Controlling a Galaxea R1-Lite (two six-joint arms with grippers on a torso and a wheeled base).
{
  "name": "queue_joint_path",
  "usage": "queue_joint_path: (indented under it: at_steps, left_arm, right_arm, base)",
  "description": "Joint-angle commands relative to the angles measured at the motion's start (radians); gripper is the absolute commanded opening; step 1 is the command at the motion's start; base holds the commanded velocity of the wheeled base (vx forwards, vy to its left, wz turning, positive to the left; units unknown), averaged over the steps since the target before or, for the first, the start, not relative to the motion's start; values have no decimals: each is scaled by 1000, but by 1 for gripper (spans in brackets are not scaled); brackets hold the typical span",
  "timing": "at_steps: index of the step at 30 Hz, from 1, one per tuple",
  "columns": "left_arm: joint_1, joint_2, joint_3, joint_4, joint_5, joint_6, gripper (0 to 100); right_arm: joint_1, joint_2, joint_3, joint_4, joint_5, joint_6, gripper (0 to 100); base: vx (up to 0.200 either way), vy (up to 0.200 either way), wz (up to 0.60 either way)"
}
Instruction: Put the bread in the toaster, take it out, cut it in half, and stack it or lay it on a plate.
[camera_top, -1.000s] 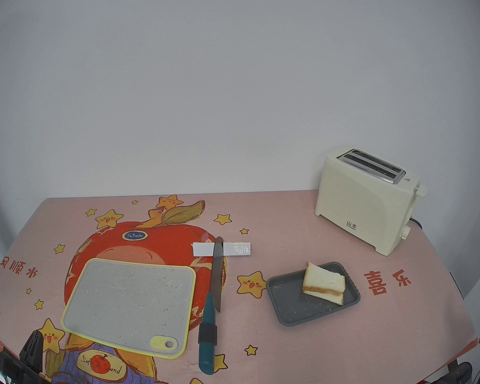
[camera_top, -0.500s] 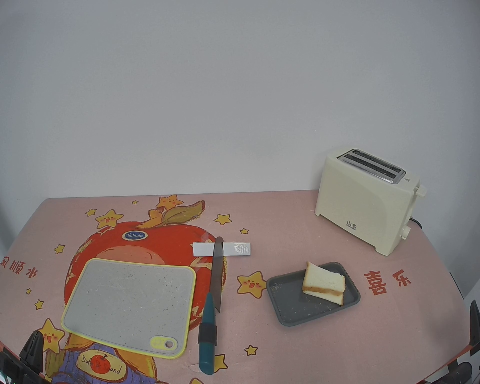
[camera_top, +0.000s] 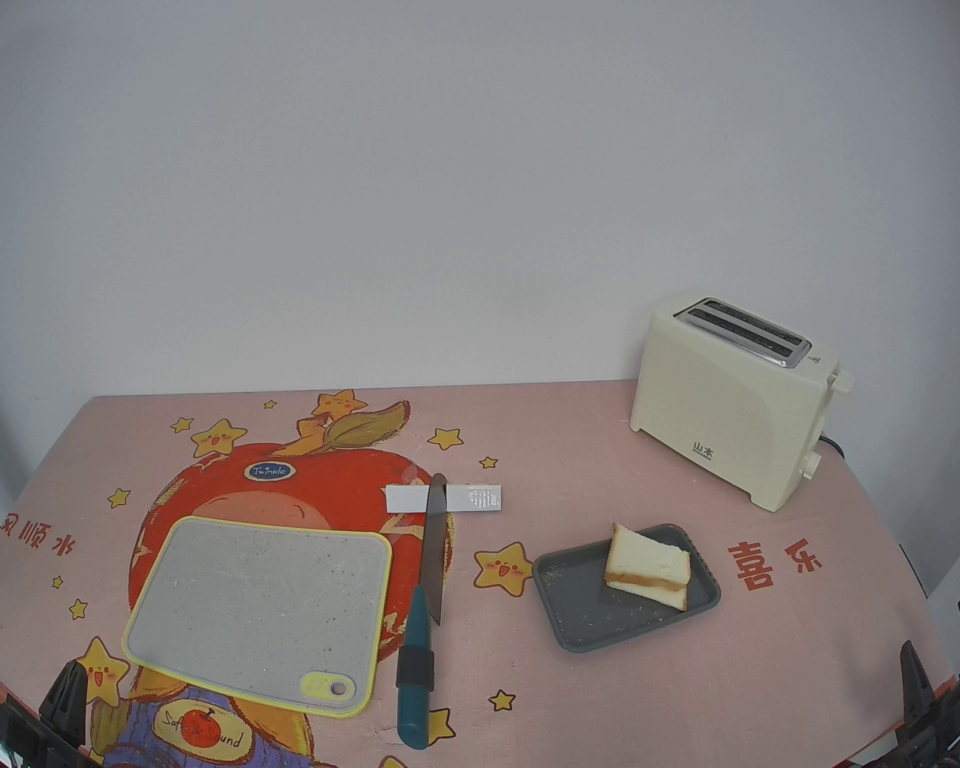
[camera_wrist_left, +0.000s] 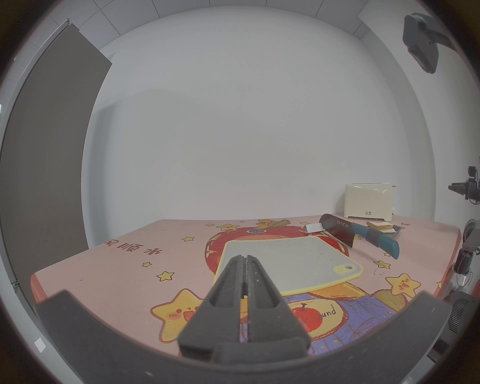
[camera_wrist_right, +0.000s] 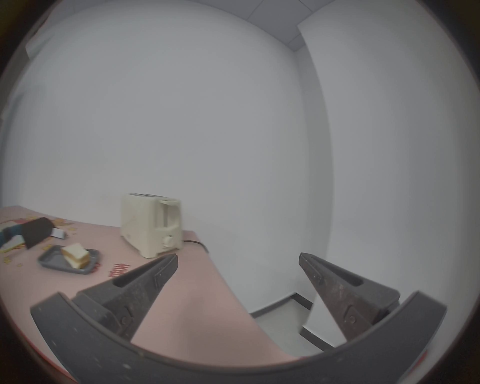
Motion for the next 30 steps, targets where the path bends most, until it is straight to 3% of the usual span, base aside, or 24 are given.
queue_joint_path:
  at_steps: [1,5,10,12,19,21,24,30]
  left_arm:
    - [0,3,16,1,0,0,0]
    - [0,3,16,1,0,0,0]
    - [0,2,16,1,0,0,0]
    - [0,2,16,-1,0,0,0]
    - [0,2,16,1,0,0,0]
    - [0,2,16,1,0,0,0]
    - [0,3,16,1,0,0,0]
    - [0,2,16,-1,0,0,0]
  right_arm:
    - [1,-18,15,-4,8,12,100]
    - [4,-18,55,-47,64,-21,100]
    - [-36,36,53,-44,31,32,100]
    - [-68,60,53,-44,31,29,100]
    - [-65,57,56,-55,17,34,100]
    - [-64,57,58,-55,20,23,100]
    - [19,-18,58,-56,75,-38,100]
    - [2,-18,58,-56,74,-21,100]
  base:
    - [0,0,0]
    - [0,0,0]
    - [0,0,0]
    - [0,0,0]
    - [0,0,0]
    - [0,0,0]
    - [0,0,0]
    - [0,0,0]
